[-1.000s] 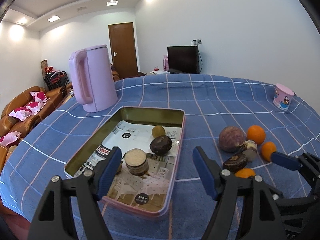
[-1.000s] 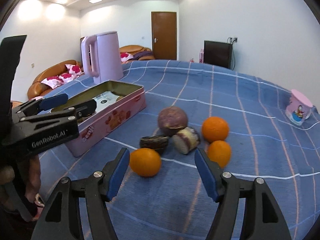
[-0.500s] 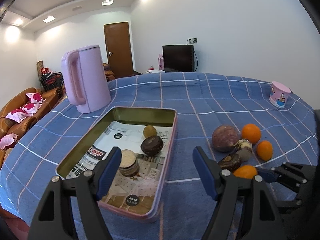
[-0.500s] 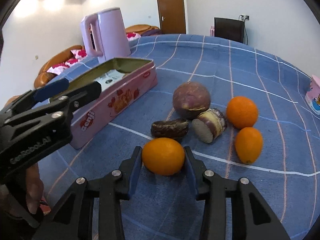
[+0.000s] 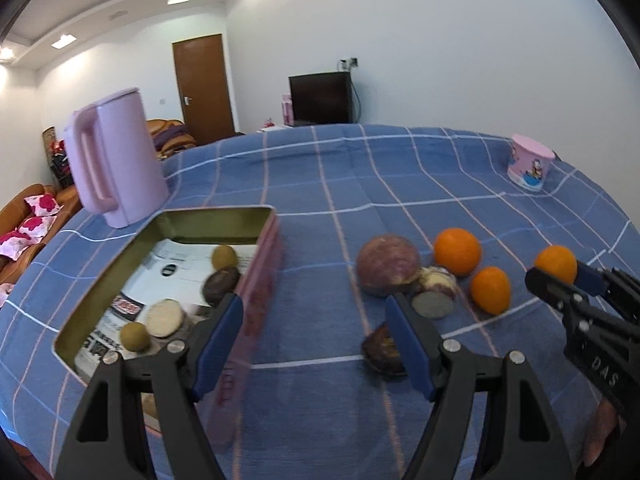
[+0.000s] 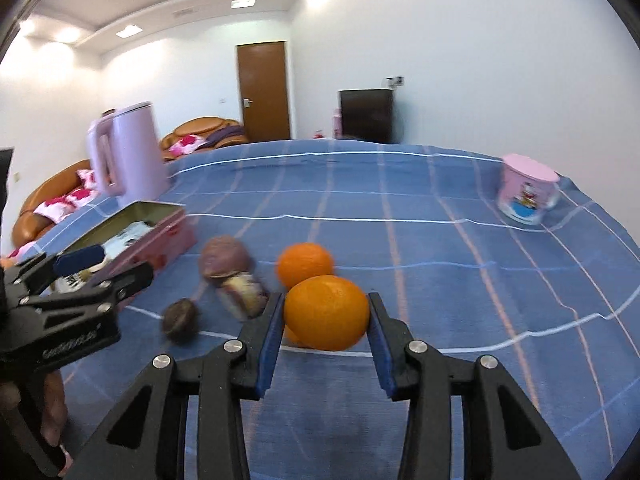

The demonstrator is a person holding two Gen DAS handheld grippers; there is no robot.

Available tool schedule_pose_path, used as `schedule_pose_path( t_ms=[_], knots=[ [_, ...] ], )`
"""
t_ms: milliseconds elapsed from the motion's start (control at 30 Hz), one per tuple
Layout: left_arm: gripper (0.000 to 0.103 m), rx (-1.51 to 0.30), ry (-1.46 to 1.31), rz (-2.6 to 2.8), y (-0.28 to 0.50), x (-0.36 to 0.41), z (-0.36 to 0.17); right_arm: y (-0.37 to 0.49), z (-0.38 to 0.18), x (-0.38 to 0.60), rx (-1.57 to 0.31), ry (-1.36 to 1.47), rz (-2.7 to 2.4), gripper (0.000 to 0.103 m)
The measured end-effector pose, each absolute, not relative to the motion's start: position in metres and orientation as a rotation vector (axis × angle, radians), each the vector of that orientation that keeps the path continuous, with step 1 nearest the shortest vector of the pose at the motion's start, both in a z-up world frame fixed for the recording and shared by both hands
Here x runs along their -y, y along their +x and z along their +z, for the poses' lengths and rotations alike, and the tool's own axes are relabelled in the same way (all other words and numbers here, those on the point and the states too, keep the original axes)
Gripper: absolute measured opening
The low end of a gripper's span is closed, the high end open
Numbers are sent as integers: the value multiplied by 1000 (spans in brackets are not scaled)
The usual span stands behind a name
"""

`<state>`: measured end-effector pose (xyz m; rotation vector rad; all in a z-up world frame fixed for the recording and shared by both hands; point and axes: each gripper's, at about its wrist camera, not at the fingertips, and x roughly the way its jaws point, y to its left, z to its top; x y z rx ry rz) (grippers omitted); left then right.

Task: Organize fruits
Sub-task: 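Close the right gripper on an orange, then grasp a dark round fruit with the left gripper while the right holds the orange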

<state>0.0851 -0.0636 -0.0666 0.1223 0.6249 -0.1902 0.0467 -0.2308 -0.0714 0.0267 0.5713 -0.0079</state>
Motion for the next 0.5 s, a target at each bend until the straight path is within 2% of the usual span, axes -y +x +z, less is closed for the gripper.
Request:
schedule_pose_path(
  t_ms=[267,500],
  knots=[
    [76,-665,170,-260,83,83,-78,44,-75,235,-568,49,-4,42],
    [74,-771,177,-342,96,90,-86,44,-75,236,-557,54,3,42]
  ],
)
